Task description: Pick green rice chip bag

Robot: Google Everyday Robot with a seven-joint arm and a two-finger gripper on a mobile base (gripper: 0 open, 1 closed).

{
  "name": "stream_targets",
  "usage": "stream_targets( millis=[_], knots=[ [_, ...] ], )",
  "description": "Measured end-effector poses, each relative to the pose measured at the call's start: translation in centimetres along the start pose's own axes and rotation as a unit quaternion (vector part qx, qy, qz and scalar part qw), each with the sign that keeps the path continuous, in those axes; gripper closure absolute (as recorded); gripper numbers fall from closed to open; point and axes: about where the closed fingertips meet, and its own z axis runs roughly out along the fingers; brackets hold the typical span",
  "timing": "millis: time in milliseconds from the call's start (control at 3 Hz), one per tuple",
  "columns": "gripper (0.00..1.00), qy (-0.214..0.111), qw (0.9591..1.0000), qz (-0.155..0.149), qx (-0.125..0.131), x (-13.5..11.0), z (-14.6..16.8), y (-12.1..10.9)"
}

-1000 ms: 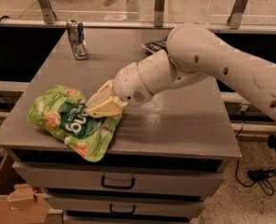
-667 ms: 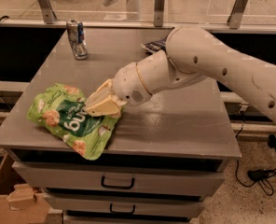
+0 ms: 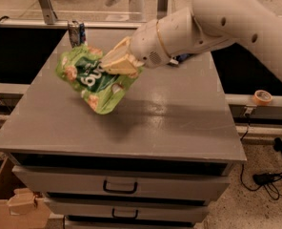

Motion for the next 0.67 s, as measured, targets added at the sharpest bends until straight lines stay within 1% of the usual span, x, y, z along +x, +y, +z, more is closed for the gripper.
stream_targets(
  millis=[333,667],
  knots=[
    [1.00,0.009,0.9978,-0.008,0.066,-0.63,-4.48,-4.41],
    [1.00,0.007,0.9974,-0.011,0.072,-1.01,-4.95,-4.81]
  ],
)
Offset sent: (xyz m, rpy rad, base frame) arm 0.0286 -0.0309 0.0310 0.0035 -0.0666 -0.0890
